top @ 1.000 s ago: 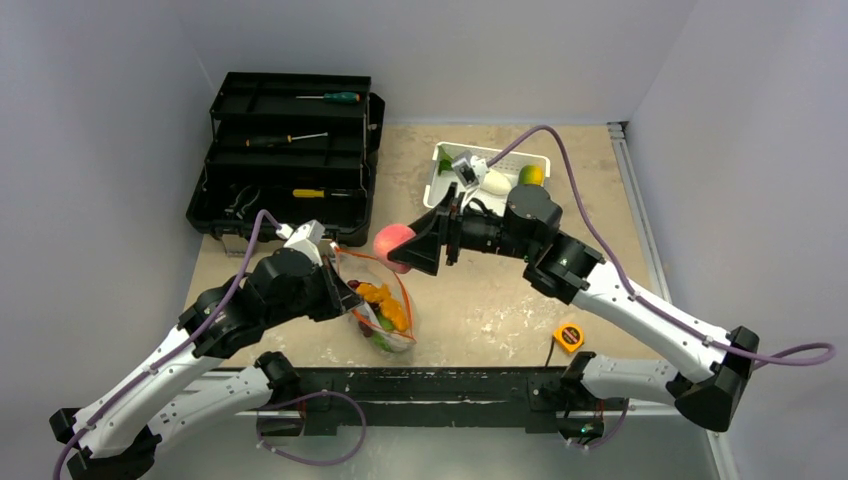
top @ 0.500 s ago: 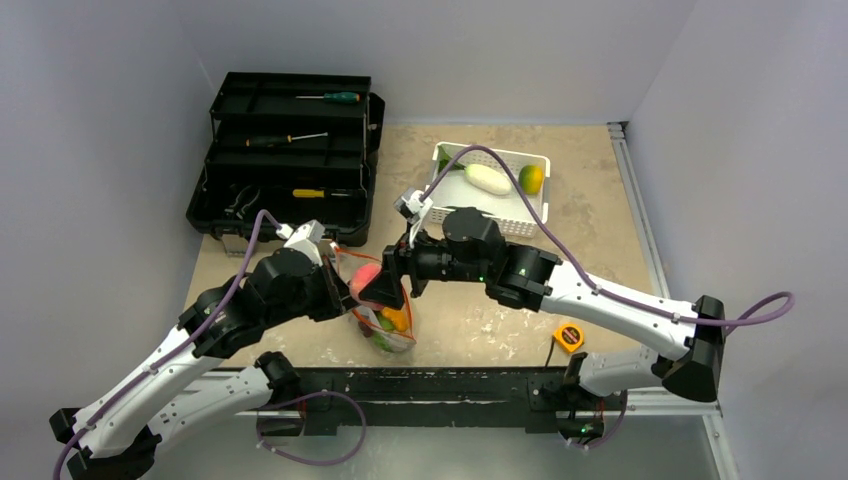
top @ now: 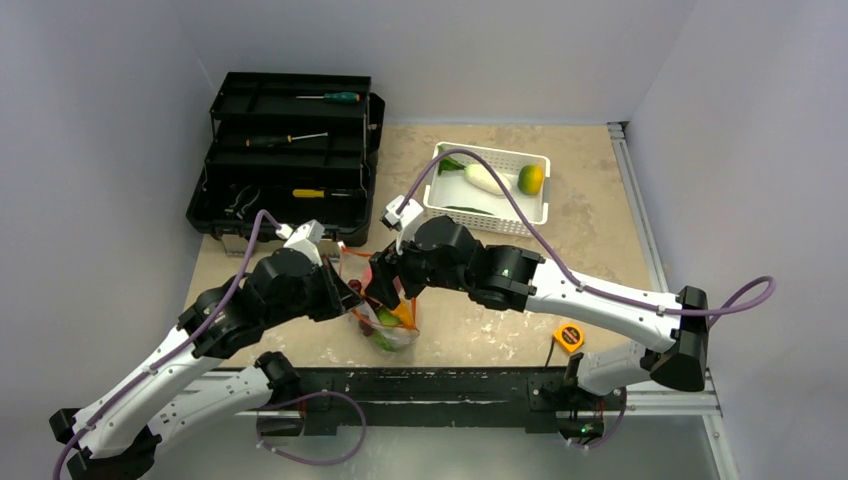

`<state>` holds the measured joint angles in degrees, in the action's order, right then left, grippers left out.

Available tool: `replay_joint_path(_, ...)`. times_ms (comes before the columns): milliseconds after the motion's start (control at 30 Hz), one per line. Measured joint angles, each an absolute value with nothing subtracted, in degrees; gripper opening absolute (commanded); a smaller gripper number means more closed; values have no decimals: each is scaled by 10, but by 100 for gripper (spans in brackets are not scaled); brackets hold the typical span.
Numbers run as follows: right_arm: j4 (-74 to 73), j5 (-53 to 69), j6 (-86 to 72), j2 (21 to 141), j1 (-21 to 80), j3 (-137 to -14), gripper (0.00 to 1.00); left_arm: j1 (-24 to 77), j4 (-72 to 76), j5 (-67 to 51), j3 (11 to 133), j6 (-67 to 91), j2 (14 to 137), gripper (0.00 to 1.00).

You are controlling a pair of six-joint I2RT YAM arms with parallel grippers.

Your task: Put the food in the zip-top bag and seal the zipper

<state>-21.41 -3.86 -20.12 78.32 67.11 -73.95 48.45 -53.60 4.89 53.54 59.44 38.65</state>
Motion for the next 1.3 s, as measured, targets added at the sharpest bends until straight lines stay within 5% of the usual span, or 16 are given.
replay_joint_path(400,-223,-65,-186,783,680,-740,61,484,-536,49,535,594,384,0)
replay_joint_path(1300,-214,-50,-169,771,680,-740,82,484,-537,49,535,594,380,0)
